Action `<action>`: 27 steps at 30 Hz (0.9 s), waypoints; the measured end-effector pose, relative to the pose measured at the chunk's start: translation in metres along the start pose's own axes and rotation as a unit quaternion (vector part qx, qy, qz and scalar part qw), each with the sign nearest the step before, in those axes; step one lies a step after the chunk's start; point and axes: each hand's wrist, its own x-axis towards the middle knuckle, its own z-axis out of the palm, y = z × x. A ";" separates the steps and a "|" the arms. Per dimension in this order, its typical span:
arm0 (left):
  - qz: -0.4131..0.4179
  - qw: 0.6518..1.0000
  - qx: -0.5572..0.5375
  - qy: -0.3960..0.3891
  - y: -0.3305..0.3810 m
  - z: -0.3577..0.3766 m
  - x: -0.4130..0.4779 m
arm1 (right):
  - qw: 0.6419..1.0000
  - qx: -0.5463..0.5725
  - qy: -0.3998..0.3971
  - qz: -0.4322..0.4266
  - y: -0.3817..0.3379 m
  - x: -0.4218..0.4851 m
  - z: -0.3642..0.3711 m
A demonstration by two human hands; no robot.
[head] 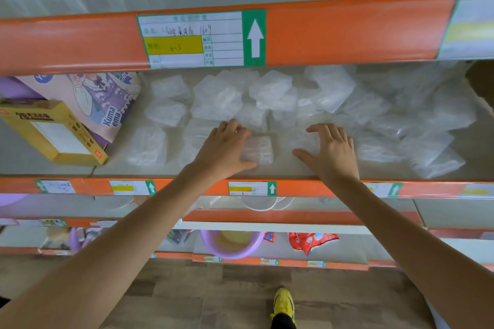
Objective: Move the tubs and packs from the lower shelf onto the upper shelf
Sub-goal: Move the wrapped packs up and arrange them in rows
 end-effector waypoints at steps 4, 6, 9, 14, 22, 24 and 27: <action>-0.011 0.999 -0.048 -0.014 0.006 0.003 -0.004 | 1.000 0.003 -0.022 0.010 0.000 0.002 0.002; -0.016 0.999 -0.046 -0.007 0.010 0.004 -0.006 | 0.999 -0.003 -0.032 0.021 0.000 0.003 0.003; -0.029 0.998 -0.053 0.004 0.011 0.007 -0.009 | 0.999 0.011 -0.028 0.025 0.001 0.003 0.002; -0.054 0.994 -0.095 -0.003 0.012 0.004 -0.011 | 0.999 0.021 -0.032 0.037 0.000 0.001 0.001; -0.034 0.993 -0.110 0.011 0.013 -0.018 -0.032 | 0.997 0.036 -0.060 0.011 -0.009 -0.020 -0.020; -0.025 0.993 -0.111 0.019 0.010 -0.025 -0.041 | 0.996 0.041 -0.075 -0.009 -0.012 -0.028 -0.028; -0.016 0.994 -0.105 0.025 0.007 -0.035 -0.058 | 0.994 0.044 -0.090 -0.034 -0.020 -0.040 -0.043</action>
